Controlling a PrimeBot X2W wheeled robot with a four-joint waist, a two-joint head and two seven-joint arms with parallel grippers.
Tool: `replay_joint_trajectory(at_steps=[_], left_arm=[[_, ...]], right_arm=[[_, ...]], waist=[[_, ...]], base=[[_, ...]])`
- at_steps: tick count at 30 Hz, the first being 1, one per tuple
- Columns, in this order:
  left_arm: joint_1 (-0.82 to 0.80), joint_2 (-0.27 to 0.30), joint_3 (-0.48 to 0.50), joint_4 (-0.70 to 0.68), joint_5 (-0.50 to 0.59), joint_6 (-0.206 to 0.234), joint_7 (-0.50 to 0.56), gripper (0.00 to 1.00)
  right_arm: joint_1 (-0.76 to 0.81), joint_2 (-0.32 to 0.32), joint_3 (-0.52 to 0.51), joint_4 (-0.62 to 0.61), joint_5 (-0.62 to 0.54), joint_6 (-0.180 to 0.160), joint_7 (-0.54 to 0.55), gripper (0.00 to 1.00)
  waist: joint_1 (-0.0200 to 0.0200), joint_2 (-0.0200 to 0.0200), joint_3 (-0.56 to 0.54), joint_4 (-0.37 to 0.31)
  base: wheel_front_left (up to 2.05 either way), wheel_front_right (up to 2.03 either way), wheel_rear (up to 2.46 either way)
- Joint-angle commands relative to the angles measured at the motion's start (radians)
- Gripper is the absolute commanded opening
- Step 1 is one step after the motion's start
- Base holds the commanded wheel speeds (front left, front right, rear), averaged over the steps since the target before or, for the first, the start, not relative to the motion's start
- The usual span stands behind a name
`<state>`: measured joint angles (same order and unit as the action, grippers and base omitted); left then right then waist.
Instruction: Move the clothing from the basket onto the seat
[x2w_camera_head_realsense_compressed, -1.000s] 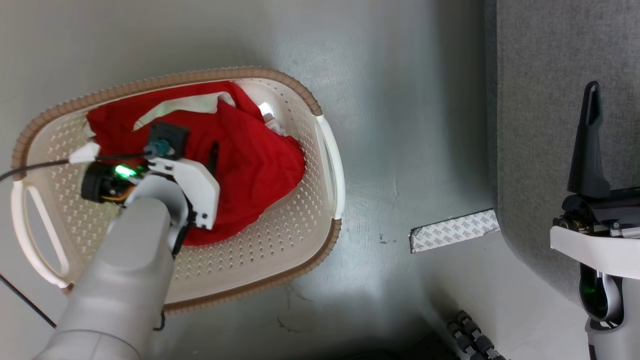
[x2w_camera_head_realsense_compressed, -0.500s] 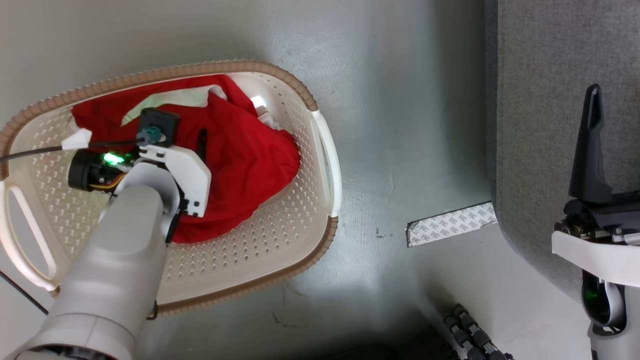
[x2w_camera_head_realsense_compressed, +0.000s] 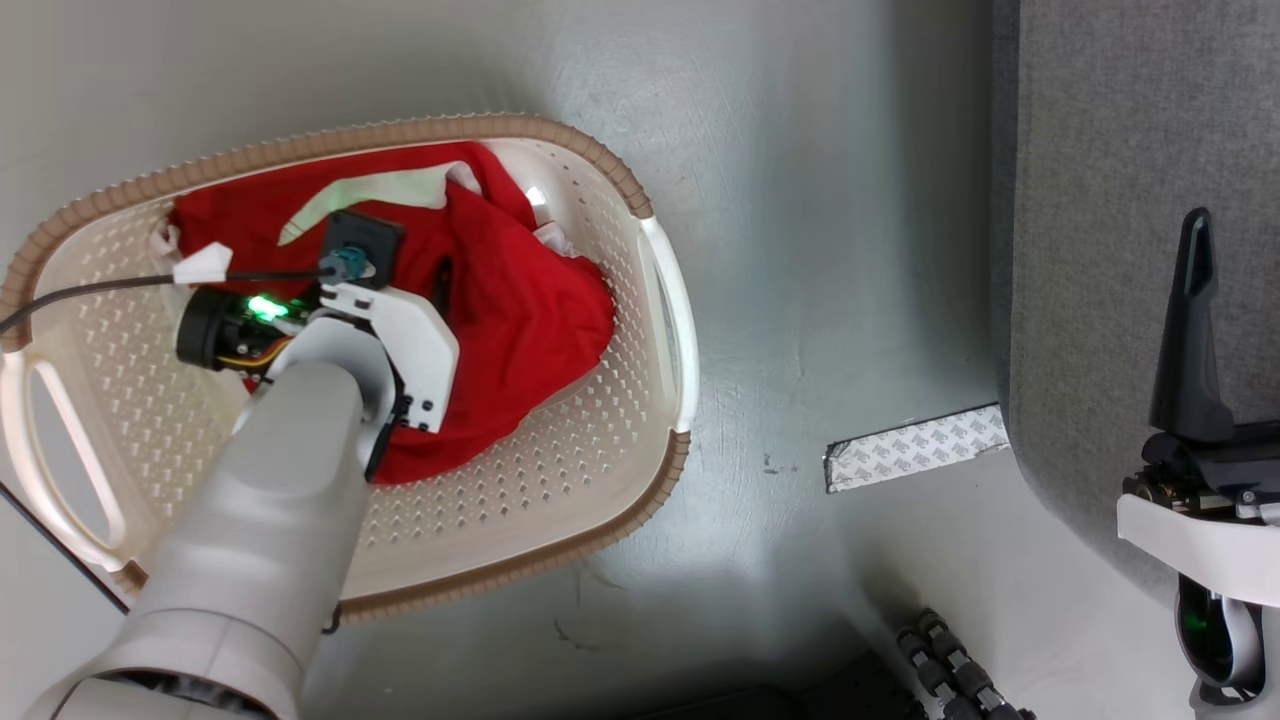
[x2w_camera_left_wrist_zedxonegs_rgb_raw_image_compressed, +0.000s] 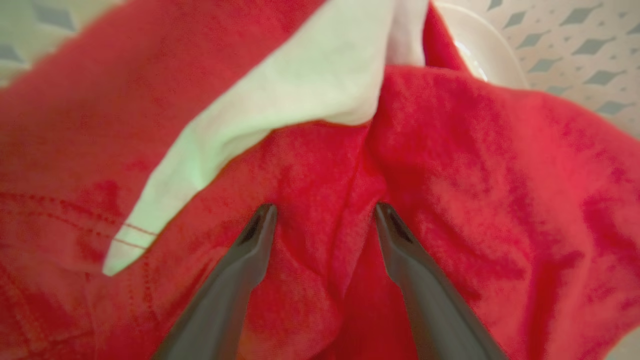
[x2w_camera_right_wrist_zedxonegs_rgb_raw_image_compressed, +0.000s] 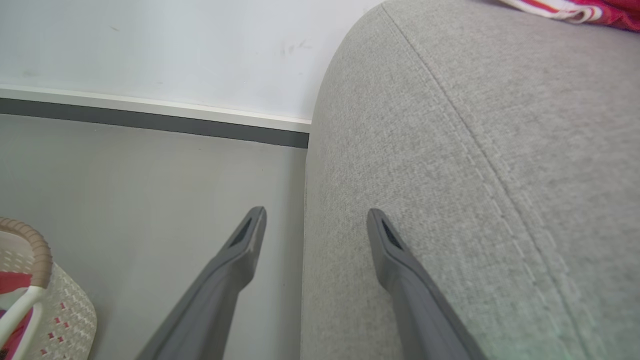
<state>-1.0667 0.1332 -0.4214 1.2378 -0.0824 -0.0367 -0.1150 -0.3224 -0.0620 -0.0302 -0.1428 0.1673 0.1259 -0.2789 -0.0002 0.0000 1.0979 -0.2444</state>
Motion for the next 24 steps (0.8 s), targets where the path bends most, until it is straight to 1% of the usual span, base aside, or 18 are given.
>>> replay_joint_trajectory(at_steps=[1, 2, 4, 5, 6, 7, 8, 9, 10, 14, 15, 16, 17, 18, 24], left_arm=[[0.008, -0.003, -0.006, 0.021, -0.005, -0.006, 0.017, 1.00], [0.008, -0.005, -0.011, 0.024, -0.003, -0.008, 0.021, 0.98], [0.007, -0.008, -0.022, 0.029, 0.001, -0.013, 0.026, 0.88], [0.007, -0.009, -0.028, 0.032, 0.006, -0.016, 0.031, 0.81], [0.007, -0.010, -0.031, 0.034, 0.007, -0.017, 0.032, 0.71], [0.008, -0.011, -0.034, 0.036, 0.007, -0.019, 0.033, 0.64], [0.010, -0.014, -0.038, 0.038, 0.007, -0.022, 0.033, 0.50], [0.011, -0.017, -0.045, 0.039, 0.010, -0.027, 0.035, 0.45], [0.011, -0.017, -0.045, 0.039, 0.010, -0.027, 0.035, 0.45], [0.014, -0.020, -0.061, 0.043, 0.013, -0.036, 0.036, 0.28], [0.016, -0.021, -0.065, 0.044, 0.011, -0.041, 0.037, 0.21], [0.018, -0.023, -0.072, 0.045, 0.015, -0.045, 0.037, 0.09], [0.020, -0.026, -0.075, 0.045, 0.014, -0.046, 0.035, 0.03], [0.022, -0.028, -0.078, 0.045, 0.011, -0.048, 0.036, 0.00], [0.012, -0.041, -0.088, 0.045, -0.009, -0.067, 0.014, 0.00]], right_arm=[[0.061, 0.021, 0.008, 0.076, 0.019, 0.009, 0.026, 1.00], [0.064, 0.021, 0.008, 0.074, 0.017, 0.009, 0.026, 1.00], [0.067, 0.021, 0.007, 0.070, 0.015, 0.009, 0.026, 1.00], [0.067, 0.021, 0.006, 0.070, 0.014, 0.009, 0.026, 1.00], [0.070, 0.021, 0.006, 0.069, 0.013, 0.009, 0.026, 1.00], [0.074, 0.021, 0.006, 0.068, 0.012, 0.009, 0.026, 1.00], [0.076, 0.021, 0.006, 0.067, 0.011, 0.009, 0.026, 1.00], [0.079, 0.022, 0.006, 0.066, 0.011, 0.009, 0.026, 1.00], [0.079, 0.022, 0.006, 0.066, 0.011, 0.009, 0.026, 1.00], [0.086, 0.022, 0.002, 0.065, 0.009, 0.009, 0.026, 1.00], [0.087, 0.022, 0.001, 0.065, 0.008, 0.009, 0.026, 1.00], [0.088, 0.022, -0.001, 0.065, 0.008, 0.009, 0.026, 1.00], [0.089, 0.021, -0.004, 0.065, 0.007, 0.009, 0.026, 1.00], [0.091, 0.021, -0.006, 0.064, 0.007, 0.009, 0.026, 1.00], [0.089, 0.021, -0.016, 0.070, 0.005, 0.009, 0.026, 1.00]], waist=[[0.0002, 0.0000, 0.000, 0.002], [0.0002, 0.0000, 0.000, 0.004], [0.0002, 0.0000, 0.000, 0.005], [0.0002, 0.0000, 0.001, 0.006], [0.0002, 0.0000, 0.001, 0.006], [0.0002, 0.0000, 0.002, 0.007], [0.0002, 0.0000, 0.002, 0.007], [0.0002, 0.0000, 0.002, 0.007], [0.0002, 0.0000, 0.002, 0.007], [0.0002, 0.0000, 0.003, 0.007], [0.0002, 0.0000, 0.003, 0.006], [0.0002, 0.0000, 0.003, 0.006], [0.0002, 0.0000, 0.002, 0.006], [0.0002, 0.0000, 0.002, 0.006], [0.0002, 0.0000, 0.001, 0.010]], base=[[0.00, 0.00, 0.00], [0.00, 0.00, 0.00], [0.00, 0.00, 0.00], [0.00, 0.00, 0.00], [0.00, 0.00, 0.00], [0.00, 0.00, 0.00], [0.00, 0.00, 0.00], [0.00, 0.00, 0.00], [0.00, 0.00, 0.00], [0.00, 0.00, 0.00], [0.00, 0.00, 0.00], [0.00, 0.00, 0.00], [0.00, 0.00, 0.00], [0.00, 0.00, 0.00], [0.00, 0.00, 0.00]])
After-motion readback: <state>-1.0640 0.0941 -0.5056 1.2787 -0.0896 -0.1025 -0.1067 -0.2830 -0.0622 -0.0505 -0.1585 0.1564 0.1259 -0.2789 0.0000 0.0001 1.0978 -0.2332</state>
